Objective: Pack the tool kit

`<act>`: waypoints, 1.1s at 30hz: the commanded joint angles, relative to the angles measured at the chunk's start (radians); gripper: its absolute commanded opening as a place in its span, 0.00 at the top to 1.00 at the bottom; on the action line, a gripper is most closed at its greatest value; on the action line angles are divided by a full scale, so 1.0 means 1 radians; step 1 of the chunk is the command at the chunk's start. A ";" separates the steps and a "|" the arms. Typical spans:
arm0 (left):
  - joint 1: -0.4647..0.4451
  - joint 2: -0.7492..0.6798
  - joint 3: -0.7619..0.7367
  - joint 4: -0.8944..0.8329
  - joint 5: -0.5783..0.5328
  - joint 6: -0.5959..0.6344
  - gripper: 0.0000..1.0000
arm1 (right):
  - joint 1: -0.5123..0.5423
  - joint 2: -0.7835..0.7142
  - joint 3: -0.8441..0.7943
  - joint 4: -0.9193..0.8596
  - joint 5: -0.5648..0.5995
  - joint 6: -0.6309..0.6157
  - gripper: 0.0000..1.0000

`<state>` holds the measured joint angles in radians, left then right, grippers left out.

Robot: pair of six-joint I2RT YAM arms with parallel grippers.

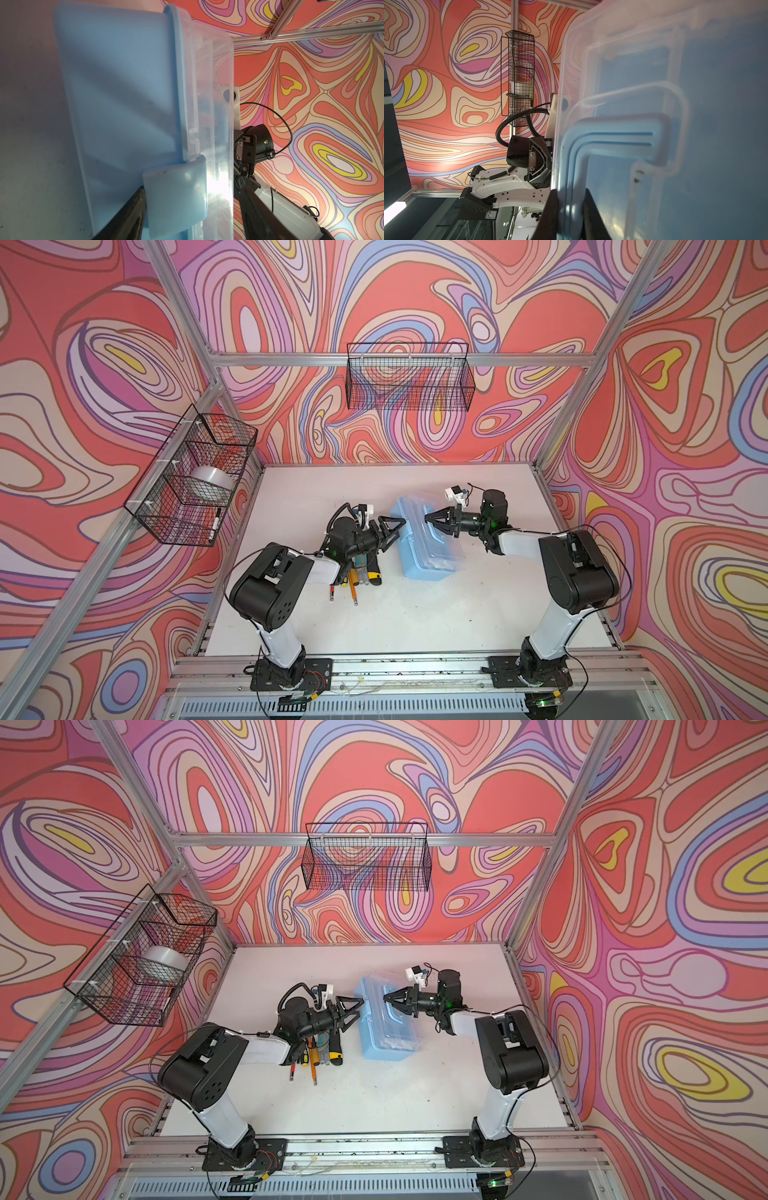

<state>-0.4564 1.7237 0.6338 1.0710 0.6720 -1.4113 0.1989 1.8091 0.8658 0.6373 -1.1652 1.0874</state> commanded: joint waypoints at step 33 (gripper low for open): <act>0.055 -0.094 0.021 -0.114 0.018 0.188 0.22 | 0.015 -0.134 0.100 -0.537 0.355 -0.285 1.00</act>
<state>-0.4057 1.6463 0.6083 1.0416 0.6941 -1.2926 0.2195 1.6714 0.9417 0.1982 -0.8879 0.8837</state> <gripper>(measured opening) 0.774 0.164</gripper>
